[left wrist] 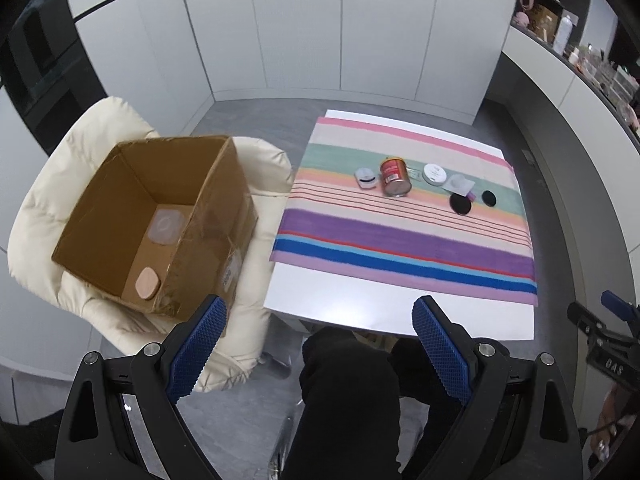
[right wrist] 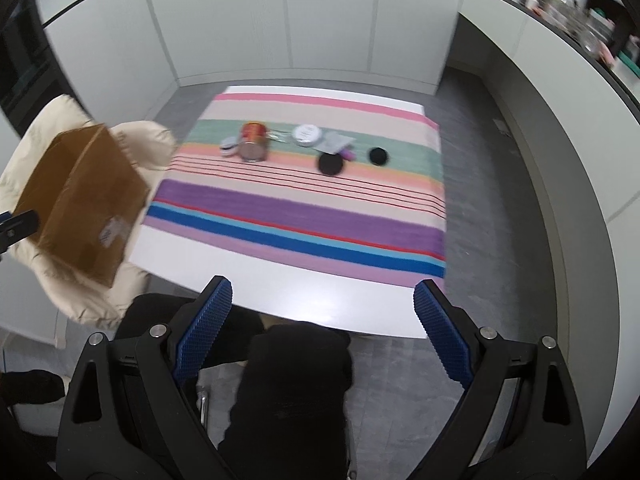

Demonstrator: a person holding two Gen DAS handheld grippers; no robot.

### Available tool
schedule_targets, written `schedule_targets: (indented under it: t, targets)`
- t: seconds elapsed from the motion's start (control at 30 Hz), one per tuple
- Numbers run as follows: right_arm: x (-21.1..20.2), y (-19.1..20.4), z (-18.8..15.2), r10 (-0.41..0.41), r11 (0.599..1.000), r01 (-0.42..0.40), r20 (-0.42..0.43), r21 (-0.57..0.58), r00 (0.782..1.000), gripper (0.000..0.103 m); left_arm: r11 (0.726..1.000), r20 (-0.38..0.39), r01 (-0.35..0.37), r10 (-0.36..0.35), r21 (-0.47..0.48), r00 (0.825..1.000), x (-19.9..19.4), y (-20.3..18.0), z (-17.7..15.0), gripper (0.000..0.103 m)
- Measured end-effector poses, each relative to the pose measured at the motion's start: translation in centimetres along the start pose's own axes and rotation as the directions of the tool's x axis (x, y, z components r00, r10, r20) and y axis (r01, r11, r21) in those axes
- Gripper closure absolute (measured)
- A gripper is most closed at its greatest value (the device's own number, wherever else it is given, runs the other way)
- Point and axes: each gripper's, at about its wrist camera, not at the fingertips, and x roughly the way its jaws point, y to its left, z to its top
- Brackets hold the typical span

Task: Organize objects
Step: 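Move both open tools over the items on the striped cloth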

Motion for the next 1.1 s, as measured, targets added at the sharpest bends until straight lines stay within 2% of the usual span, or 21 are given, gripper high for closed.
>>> schedule_targets:
  t: [0.2, 0.63, 0.87, 1.0, 1.1]
  targets:
    - [1.8, -2.2, 0.5, 0.004, 0.998, -0.002, -0.017, 0.065, 1.000, 0.009, 1.000, -0.005, 0.005, -0.005, -0.014, 1.000, 0.8, 0.2, 0.6, 0.008]
    - [3.8, -1.6, 2.1, 0.006, 0.999, -0.003, -0.052, 0.048, 0.999, 0.009, 0.999, -0.008, -0.008, 0.007, -0.034, 1.000, 2.5, 0.7, 2.0, 0.008]
    - [4.1, -1.3, 4.9, 0.018, 1.000, -0.018, 0.030, 0.020, 0.999, 0.009, 0.999, -0.001, 0.009, -0.009, -0.042, 1.000, 4.8, 0.6, 3.6, 0.008]
    - [6.0, -1.4, 7.2, 0.056, 0.998, -0.057, 0.038, 0.033, 0.998, 0.009, 0.998, -0.007, 0.037, -0.037, -0.047, 0.999, 6.6, 0.3, 5.4, 0.009]
    - [8.2, -1.3, 9.1, 0.047, 0.998, -0.049, 0.057, 0.030, 0.997, 0.009, 0.999, 0.003, 0.040, -0.040, -0.028, 0.999, 8.2, -0.4, 6.8, 0.008]
